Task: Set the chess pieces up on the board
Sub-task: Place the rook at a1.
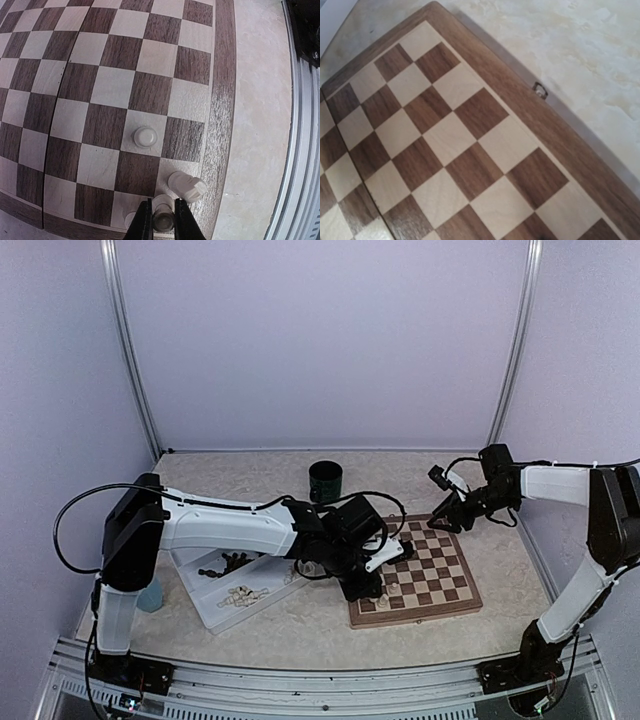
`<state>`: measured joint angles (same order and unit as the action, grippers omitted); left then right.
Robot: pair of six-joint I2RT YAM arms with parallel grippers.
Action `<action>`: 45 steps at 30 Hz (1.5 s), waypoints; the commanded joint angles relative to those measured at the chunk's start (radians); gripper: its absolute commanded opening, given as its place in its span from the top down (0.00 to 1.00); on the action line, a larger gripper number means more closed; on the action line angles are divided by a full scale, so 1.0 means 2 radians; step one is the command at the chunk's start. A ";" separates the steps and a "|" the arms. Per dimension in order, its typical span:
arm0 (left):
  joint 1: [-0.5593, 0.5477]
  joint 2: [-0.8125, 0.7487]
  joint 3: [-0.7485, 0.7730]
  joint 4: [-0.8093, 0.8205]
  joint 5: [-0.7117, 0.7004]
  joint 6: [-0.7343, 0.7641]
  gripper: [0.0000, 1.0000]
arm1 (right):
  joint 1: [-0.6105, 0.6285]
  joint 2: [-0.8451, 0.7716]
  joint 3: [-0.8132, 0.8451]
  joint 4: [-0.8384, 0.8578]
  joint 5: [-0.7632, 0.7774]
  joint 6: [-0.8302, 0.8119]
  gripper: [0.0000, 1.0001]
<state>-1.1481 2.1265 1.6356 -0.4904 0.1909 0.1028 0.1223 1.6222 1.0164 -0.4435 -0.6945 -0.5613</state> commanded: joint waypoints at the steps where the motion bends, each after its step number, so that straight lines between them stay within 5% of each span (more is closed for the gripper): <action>1: -0.003 0.000 0.004 -0.010 -0.001 0.001 0.90 | 0.002 0.006 0.010 -0.007 0.001 -0.005 0.50; 29: -0.006 -0.030 -0.044 -0.013 0.009 0.000 0.85 | 0.004 0.011 0.012 -0.009 0.001 -0.007 0.50; 45: -0.011 -0.047 -0.047 -0.018 -0.028 0.024 0.62 | 0.007 0.015 0.013 -0.010 0.002 -0.006 0.50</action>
<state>-1.1557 2.0914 1.5600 -0.5087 0.1894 0.1150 0.1291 1.6386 1.0183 -0.4534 -0.6918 -0.5644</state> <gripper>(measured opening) 0.349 0.502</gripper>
